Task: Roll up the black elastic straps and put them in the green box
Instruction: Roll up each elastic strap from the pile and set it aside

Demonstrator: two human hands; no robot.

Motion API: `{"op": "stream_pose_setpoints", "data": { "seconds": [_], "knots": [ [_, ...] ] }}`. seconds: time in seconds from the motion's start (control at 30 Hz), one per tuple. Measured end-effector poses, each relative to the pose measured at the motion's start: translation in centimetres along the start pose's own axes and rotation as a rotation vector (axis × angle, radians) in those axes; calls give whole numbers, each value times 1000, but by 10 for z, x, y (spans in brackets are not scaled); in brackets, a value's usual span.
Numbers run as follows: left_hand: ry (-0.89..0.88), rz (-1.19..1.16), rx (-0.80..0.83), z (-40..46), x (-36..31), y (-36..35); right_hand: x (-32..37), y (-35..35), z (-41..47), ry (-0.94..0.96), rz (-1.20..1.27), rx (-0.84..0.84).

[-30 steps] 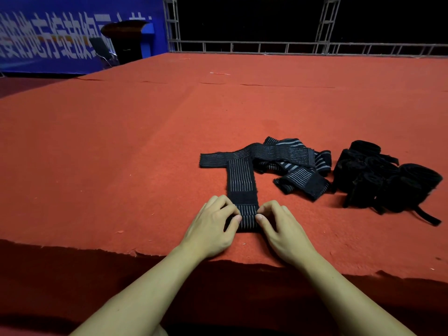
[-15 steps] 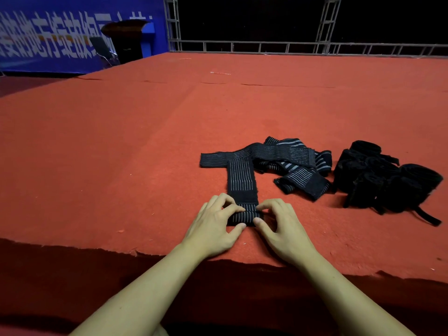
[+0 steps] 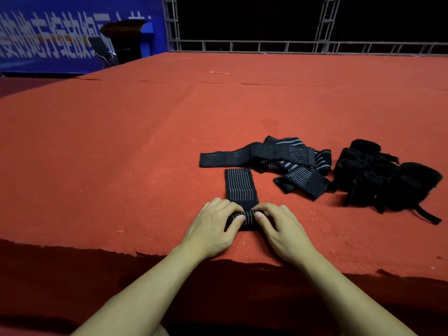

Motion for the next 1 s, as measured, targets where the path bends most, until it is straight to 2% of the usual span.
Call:
{"op": "stream_pose_setpoints", "data": {
  "seconds": [0.3,0.57,0.7,0.8,1.0],
  "knots": [
    [-85,-84,-55,-3,-5,4,-8,-2,1,-120,90,-18],
    [-7,-41,24,0,3,-4,-5,0,-1,-38,9,-67],
    [12,-24,67,2,4,-7,-2,-3,-2,31,-12,8],
    [20,-19,64,3,6,-8,-1,-6,1,9,-84,53],
    [4,-72,37,2,6,-6,-2,-5,1,19,-50,27]
  ]
}}
Point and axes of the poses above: each hand's wrist, its own z-axis towards the middle knuckle, its own y-axis out of the back of the hand, x = y × z, the point moved 6 cm from there along z, towards the middle knuckle
